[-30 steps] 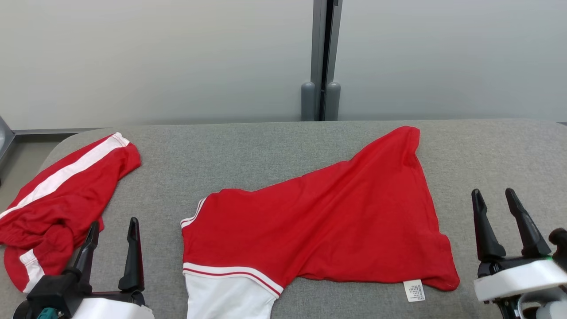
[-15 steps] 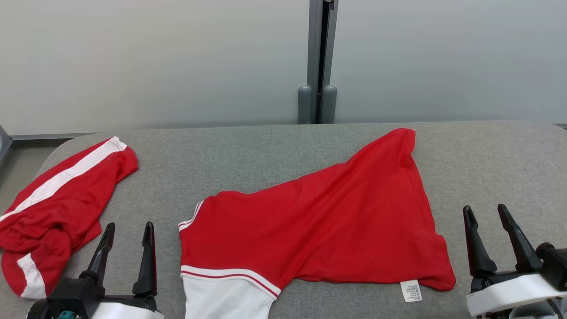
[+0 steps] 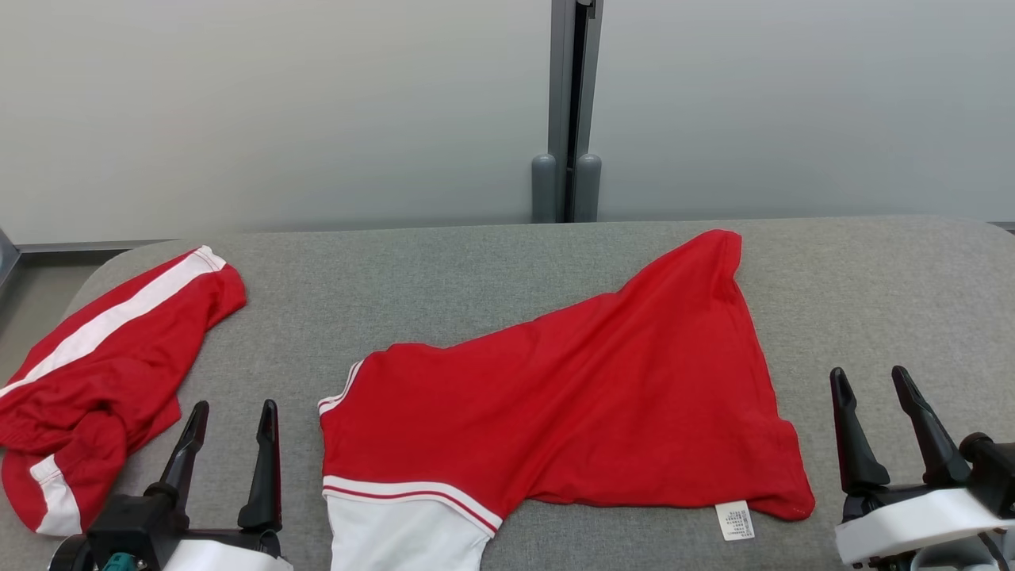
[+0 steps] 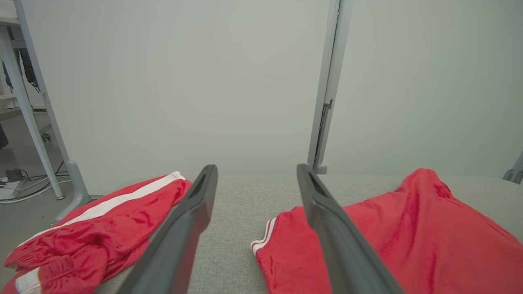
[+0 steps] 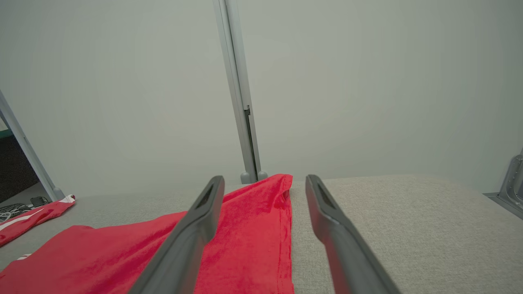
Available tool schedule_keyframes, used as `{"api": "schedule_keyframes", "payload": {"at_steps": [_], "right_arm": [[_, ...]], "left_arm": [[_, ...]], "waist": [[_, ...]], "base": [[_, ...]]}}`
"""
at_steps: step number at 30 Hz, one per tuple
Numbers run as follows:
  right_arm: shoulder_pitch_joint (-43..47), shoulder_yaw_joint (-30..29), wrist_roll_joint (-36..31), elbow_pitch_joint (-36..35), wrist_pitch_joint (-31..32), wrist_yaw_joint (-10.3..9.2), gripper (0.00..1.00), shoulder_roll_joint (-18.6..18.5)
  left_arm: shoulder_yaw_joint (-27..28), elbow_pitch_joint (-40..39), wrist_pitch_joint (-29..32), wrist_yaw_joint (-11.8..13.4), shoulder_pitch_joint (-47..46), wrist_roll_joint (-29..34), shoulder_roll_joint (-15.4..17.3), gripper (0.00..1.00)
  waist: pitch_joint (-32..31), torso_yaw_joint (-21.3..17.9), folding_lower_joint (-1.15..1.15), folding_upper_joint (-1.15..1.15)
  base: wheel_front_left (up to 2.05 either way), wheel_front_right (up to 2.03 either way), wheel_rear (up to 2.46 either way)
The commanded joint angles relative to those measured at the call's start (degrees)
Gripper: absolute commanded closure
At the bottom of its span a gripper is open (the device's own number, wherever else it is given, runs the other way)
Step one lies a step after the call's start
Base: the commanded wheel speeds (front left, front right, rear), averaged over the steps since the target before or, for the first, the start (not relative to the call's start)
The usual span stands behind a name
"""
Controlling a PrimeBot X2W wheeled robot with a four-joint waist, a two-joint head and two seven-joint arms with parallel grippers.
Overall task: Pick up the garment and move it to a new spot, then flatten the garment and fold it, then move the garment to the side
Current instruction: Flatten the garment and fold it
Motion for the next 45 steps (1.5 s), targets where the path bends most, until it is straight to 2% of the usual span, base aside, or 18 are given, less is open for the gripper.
{"api": "schedule_keyframes", "payload": {"at_steps": [1,6,9,11,15,19,20,25,32,39,45], "right_arm": [[0.11,-0.31,0.17,-0.12,0.20,0.12,0.00,-0.19],[0.25,-1.17,-0.45,-0.35,0.95,0.12,0.00,-0.34],[0.59,-1.39,0.39,-0.45,2.74,0.12,0.00,-0.71],[0.94,-1.97,1.57,0.24,5.39,0.12,0.00,-1.12],[1.18,-2.47,3.33,2.85,14.18,0.13,0.00,-1.83],[1.24,-3.41,4.39,5.77,22.56,0.13,0.00,-1.53],[0.80,-3.40,5.03,6.61,25.75,0.13,0.00,-0.85],[-1.15,-3.80,6.08,8.29,31.29,0.12,0.00,0.35],[-3.12,-3.28,6.81,9.93,35.43,0.12,0.00,0.93],[-3.97,-2.20,7.19,10.82,35.58,0.12,0.00,1.44],[-4.37,-1.56,7.72,11.55,35.00,0.12,0.00,1.20]], "left_arm": [[0.10,-0.13,0.20,0.03,-0.72,-0.13,0.40,0.00],[0.23,-0.47,0.70,0.25,-0.68,-0.44,0.78,0.00],[0.66,-1.38,2.31,-0.84,0.07,-3.89,-0.49,0.00],[1.11,-2.01,4.22,-1.13,0.23,-5.41,-0.06,0.00],[-0.10,-2.55,11.21,-1.55,1.03,-7.72,1.43,0.00],[-2.79,-2.40,20.32,-2.18,2.46,-10.38,2.73,0.00],[-3.89,-1.88,24.18,-2.22,3.35,-11.81,2.88,0.00],[-5.93,0.53,30.36,-3.13,3.54,-14.90,2.68,0.00],[-7.73,5.19,33.22,-5.68,1.13,-17.05,1.67,0.00],[-9.02,8.56,34.40,-7.72,-0.03,-18.30,0.98,0.00],[-8.26,6.84,33.59,-7.41,-0.73,-17.94,1.42,0.00]], "waist": [[0.01,0.08,0.00,0.00],[0.05,0.23,0.00,0.00],[0.19,0.45,0.00,0.00],[0.38,0.76,0.00,0.00],[0.98,1.25,0.00,0.00],[1.73,1.82,0.00,0.00],[2.34,2.07,0.00,0.00],[4.29,2.41,0.00,0.00],[6.03,2.72,0.00,0.00],[6.97,2.45,0.00,0.00],[7.34,2.51,0.00,0.00]], "base": [[0.00,0.00,0.00],[0.00,0.00,0.00],[0.00,0.00,0.00],[0.00,0.00,0.00],[0.00,0.00,0.00],[0.00,0.00,0.00],[0.00,0.00,0.00],[0.00,0.00,0.00],[0.00,0.00,0.00],[0.00,0.00,0.00],[0.00,0.00,0.00]]}}
